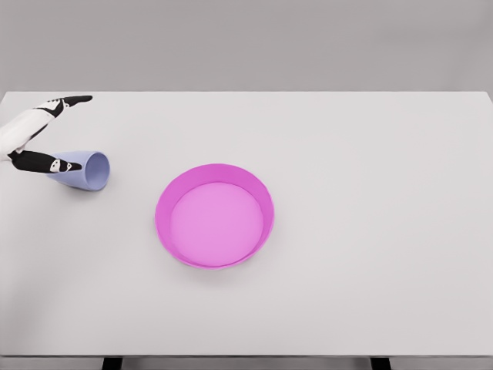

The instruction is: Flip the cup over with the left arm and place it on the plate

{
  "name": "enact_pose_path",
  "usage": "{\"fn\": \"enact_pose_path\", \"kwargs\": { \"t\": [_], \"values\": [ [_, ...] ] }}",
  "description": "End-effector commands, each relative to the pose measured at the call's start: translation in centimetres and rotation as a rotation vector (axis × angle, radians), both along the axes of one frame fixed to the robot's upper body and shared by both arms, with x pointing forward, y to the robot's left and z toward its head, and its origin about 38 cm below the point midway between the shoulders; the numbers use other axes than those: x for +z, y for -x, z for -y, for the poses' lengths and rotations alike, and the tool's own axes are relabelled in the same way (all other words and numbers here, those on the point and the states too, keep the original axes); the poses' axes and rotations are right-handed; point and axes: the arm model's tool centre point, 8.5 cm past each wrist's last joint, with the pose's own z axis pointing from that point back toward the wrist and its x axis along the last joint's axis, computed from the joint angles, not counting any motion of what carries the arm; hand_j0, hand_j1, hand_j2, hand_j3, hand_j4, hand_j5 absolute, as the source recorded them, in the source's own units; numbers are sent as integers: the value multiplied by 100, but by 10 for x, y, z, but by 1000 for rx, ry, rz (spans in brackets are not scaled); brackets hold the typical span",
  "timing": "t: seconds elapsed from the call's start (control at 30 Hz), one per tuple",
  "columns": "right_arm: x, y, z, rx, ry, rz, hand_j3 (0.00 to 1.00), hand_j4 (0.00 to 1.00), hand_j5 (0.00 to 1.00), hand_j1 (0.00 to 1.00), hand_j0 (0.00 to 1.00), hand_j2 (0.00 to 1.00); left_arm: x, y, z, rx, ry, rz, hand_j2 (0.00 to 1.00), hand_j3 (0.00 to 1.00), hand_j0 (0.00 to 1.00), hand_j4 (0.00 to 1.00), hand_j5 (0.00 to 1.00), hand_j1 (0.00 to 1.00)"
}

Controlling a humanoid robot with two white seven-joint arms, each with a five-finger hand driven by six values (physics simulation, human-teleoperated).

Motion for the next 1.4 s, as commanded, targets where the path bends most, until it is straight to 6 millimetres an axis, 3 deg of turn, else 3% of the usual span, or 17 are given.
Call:
{"fn": "enact_pose_path", "kwargs": {
  "t": [0.0,0.43,0.57,0.7,0.8,1.03,1.23,1.37],
  "values": [
    [0,-1,0,-3,-2,6,100,100,100,100,100,100,1,0,-1,3,5,0,100,100,100,100,100,100],
    [0,2,0,-5,0,-7,100,100,100,100,100,100,-10,4,-2,-46,-97,-88,100,100,100,100,100,100],
    [0,2,0,-5,0,-7,100,100,100,100,100,100,-14,5,-21,-9,-125,-126,100,100,100,100,100,100],
    [0,1,0,-4,0,-5,100,100,100,100,100,100,-16,5,-23,-5,-125,-132,100,100,100,100,100,100],
    [0,1,0,-4,-2,-5,100,100,100,100,100,100,-29,7,-35,30,-120,-173,100,100,100,100,100,100],
    [0,2,0,-4,-2,-7,100,100,100,100,100,100,-36,9,-49,65,-130,-205,100,100,100,100,100,100],
    [0,2,0,-4,-2,-7,100,100,100,100,100,100,-43,9,-37,20,-142,-242,100,100,100,100,100,100],
    [0,2,0,-4,-2,-7,100,100,100,100,100,100,-51,4,-19,-16,-111,-247,100,100,100,100,100,100]
  ]
}}
